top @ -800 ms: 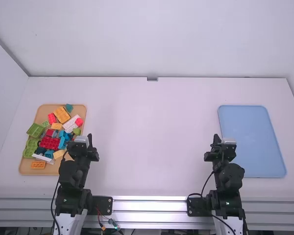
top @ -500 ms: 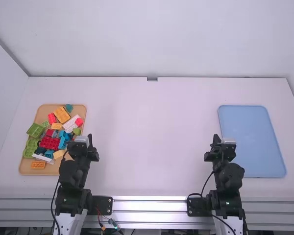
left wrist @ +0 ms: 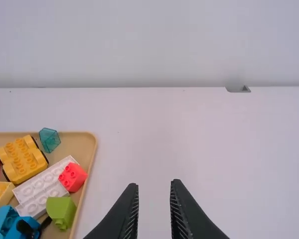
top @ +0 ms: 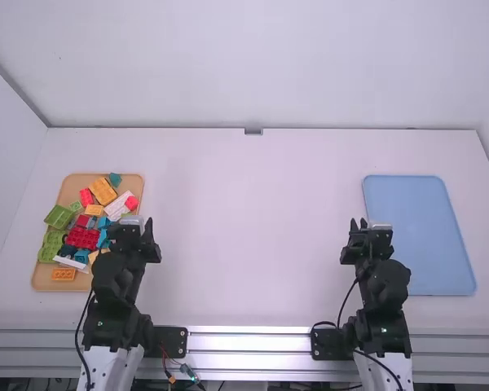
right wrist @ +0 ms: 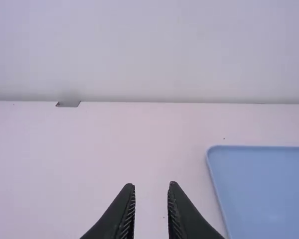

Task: Assemble lego blocks to make yellow taxi

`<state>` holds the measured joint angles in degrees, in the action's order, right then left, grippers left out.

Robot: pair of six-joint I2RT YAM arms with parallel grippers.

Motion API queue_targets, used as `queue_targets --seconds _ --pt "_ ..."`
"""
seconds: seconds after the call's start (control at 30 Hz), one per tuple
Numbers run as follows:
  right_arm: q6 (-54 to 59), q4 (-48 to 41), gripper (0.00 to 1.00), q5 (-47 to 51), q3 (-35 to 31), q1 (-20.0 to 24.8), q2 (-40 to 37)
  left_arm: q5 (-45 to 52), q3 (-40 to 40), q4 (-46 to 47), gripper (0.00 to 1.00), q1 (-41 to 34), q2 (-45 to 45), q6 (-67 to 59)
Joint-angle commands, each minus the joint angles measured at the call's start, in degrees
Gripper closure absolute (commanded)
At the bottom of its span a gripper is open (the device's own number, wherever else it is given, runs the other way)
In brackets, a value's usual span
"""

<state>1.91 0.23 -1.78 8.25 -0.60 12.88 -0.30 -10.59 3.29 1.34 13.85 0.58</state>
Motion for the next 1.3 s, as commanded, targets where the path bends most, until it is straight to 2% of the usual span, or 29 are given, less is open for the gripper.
queue_targets --seconds 0.0,0.33,0.57,0.67,0.9,1.07,1.27 --pt "0.7 0.2 0.77 -1.0 3.8 -0.3 2.9 -0.6 -4.0 0.6 0.77 0.7 3.3 1.1" --pt "2.4 0.2 0.60 -3.1 12.6 -1.0 14.5 -3.0 -17.0 5.3 0.60 4.0 18.1 3.1" --pt "3.8 0.2 0.46 -4.8 19.5 -1.5 23.6 -4.2 -35.1 16.3 0.46 8.6 35.7 4.8" --pt "4.5 0.2 0.38 -5.8 23.4 -1.8 28.7 -4.6 -47.3 23.8 0.39 11.7 47.6 6.3" --pt "5.9 -0.7 0.26 -7.4 29.9 -2.3 37.3 -0.3 -68.2 35.5 0.26 18.0 69.0 8.7" --pt "6.7 -1.2 0.17 -8.3 34.0 -2.8 42.7 -0.4 -79.7 43.2 0.18 22.7 83.1 12.0" --pt "7.7 -1.6 0.10 -8.9 37.8 -5.4 47.8 2.2 -88.2 48.1 0.10 26.7 97.2 11.8"
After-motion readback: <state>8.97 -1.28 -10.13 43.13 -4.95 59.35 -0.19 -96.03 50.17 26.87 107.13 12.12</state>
